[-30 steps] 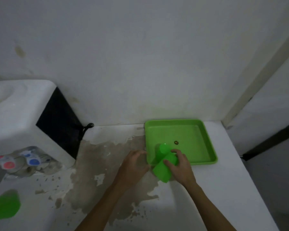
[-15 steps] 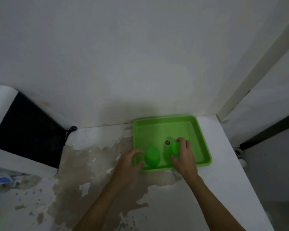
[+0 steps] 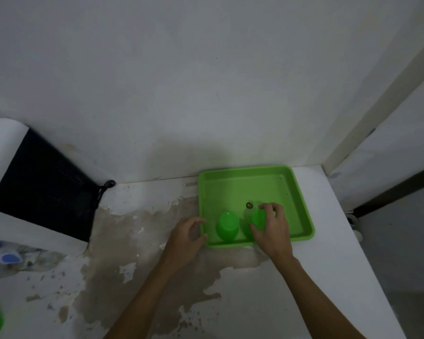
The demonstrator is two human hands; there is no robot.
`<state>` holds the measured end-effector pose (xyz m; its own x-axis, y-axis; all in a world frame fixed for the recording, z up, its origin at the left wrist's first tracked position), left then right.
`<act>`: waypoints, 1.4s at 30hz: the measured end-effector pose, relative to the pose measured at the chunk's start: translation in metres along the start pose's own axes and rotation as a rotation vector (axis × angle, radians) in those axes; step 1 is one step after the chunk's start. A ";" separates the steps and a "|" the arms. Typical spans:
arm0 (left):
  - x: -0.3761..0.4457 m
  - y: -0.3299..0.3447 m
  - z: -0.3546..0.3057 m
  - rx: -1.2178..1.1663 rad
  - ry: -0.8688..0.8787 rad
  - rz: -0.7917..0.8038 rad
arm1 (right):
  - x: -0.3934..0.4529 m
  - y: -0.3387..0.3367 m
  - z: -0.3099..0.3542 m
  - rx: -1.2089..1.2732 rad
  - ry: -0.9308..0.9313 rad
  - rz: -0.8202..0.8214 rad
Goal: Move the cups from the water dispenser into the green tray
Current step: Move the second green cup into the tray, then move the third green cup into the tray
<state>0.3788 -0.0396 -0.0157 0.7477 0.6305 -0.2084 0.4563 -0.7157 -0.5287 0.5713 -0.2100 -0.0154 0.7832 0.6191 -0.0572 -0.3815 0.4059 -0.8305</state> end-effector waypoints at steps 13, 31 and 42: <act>-0.092 -0.085 0.029 -0.184 0.000 -0.161 | -0.055 0.029 0.147 0.470 -0.139 0.111; -0.280 -0.309 0.240 -0.008 -0.352 -0.614 | -0.175 0.245 0.390 0.592 -0.150 0.773; -0.283 -0.361 0.296 0.218 -0.438 -0.583 | -0.197 0.285 0.447 0.518 -0.175 0.818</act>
<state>-0.1409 0.1292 -0.0093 0.1342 0.9825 -0.1291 0.5787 -0.1835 -0.7946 0.0887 0.0844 0.0070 0.1138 0.9145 -0.3882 -0.9744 0.0265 -0.2233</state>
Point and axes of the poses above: each hand's wrist, its own x-axis towards the middle knuckle, its own y-axis out of the palm, z = x × y, the point moved 4 cm from there along x, towards the middle knuckle, and after that the axes turned 3 degrees about z, right-handed, at the moved point
